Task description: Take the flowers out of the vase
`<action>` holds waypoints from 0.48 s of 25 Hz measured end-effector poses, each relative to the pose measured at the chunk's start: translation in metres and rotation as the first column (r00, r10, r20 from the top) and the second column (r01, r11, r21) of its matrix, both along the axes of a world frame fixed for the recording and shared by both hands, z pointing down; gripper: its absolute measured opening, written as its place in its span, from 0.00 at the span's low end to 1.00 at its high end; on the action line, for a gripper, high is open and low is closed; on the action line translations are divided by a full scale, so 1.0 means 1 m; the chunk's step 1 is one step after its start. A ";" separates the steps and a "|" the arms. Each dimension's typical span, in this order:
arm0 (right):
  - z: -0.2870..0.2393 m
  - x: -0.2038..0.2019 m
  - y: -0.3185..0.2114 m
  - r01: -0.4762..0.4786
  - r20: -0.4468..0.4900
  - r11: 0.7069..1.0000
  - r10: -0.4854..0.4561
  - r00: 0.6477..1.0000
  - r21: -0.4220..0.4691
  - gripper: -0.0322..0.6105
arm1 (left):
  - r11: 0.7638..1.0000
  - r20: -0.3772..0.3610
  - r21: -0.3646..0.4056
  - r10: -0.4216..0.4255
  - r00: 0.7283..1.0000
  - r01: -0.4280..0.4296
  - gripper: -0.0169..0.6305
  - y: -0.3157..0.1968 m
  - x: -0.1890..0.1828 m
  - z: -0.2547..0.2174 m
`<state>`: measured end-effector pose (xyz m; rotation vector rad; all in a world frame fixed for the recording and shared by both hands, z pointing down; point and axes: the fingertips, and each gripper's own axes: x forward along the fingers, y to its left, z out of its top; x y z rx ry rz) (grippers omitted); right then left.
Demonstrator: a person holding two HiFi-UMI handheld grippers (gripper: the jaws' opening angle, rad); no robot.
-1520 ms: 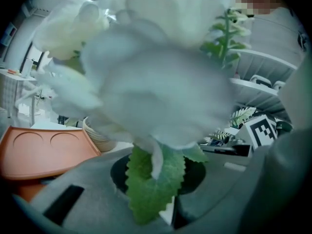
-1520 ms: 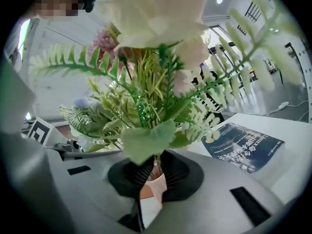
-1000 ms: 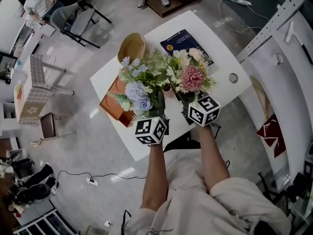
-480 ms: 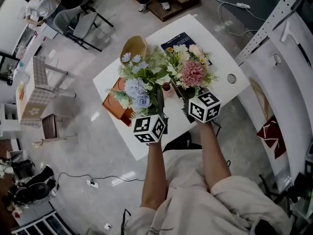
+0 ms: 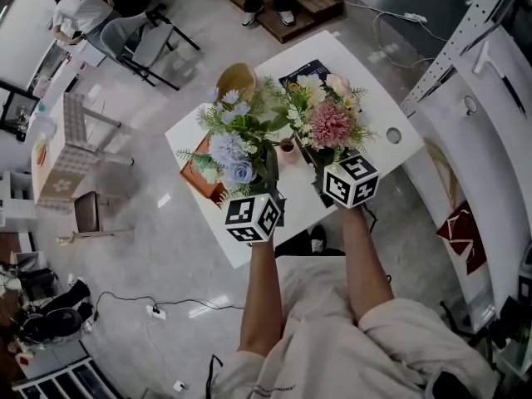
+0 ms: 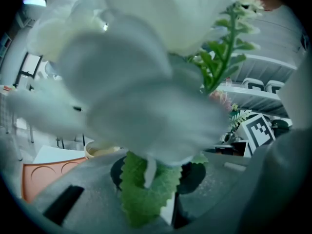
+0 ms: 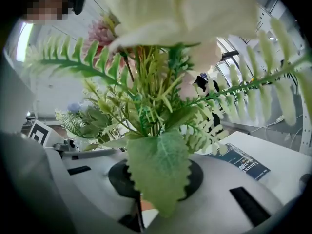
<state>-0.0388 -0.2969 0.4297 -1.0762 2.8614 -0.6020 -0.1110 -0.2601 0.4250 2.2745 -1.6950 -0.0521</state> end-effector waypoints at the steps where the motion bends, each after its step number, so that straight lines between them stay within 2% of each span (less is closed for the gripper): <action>1: -0.001 0.001 0.000 -0.005 0.004 1.000 0.005 1.000 0.001 0.11 | 1.000 0.001 0.006 0.001 1.000 -0.001 0.10 0.001 0.001 -0.002; 12: -0.016 0.005 -0.006 -0.037 0.003 0.999 0.037 0.999 0.032 0.11 | 0.999 0.007 0.036 0.020 1.000 -0.020 0.10 -0.002 -0.008 -0.018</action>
